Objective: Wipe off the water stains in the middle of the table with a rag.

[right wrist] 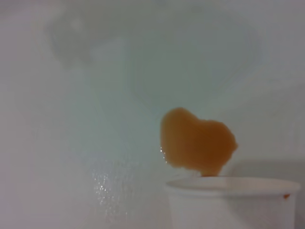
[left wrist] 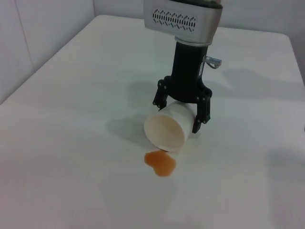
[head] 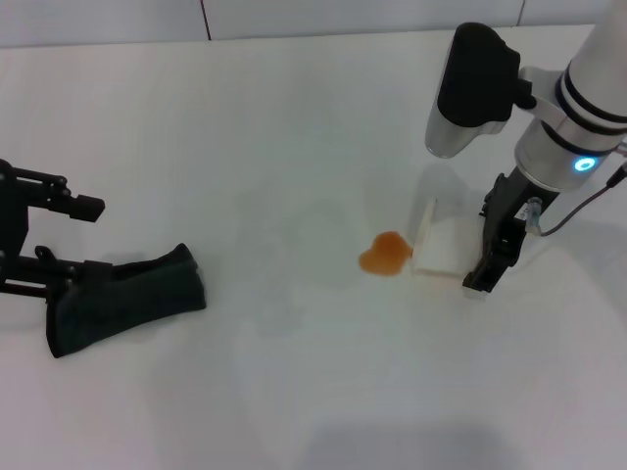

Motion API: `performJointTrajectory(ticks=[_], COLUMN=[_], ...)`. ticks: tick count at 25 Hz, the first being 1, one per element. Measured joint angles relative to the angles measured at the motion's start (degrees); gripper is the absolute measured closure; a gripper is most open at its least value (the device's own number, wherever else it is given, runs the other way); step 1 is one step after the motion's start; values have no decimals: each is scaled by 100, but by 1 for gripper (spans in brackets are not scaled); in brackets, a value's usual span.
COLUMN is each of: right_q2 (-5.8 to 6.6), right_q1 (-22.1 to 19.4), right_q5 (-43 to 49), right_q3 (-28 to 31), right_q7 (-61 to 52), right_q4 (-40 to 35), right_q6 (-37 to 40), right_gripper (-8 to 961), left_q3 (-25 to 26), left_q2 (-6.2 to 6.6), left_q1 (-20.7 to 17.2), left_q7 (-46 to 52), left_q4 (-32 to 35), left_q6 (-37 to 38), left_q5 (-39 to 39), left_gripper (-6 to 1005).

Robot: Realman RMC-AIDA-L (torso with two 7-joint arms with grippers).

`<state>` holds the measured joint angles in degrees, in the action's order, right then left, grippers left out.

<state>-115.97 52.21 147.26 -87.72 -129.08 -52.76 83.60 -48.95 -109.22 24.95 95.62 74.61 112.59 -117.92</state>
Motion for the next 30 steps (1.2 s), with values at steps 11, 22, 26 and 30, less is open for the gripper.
performJointTrajectory(ticks=[11, 22, 26, 30], right_q2=[4, 32, 37, 49], right_q1=[-26, -434, -859, -1593], right_q5=[-45, -293, -436, -1225], right_q3=[-234, 105, 444, 1111], right_q7=[-4, 23, 153, 682], right_q4=[20, -419, -826, -1374], right_q6=[-60, -119, -177, -291], right_gripper=[160, 238, 263, 276], left_q3=[-1, 4, 20, 32], left_q2=[-10, -12, -6, 20], left_q1=[-25, -53, -37, -30], left_q7=[0, -8, -9, -3], left_q4=[0, 0, 0, 1], left_q6=[-8, -9, -9, -9], left_q5=[5, 18, 25, 33], left_gripper=[322, 323, 323, 323])
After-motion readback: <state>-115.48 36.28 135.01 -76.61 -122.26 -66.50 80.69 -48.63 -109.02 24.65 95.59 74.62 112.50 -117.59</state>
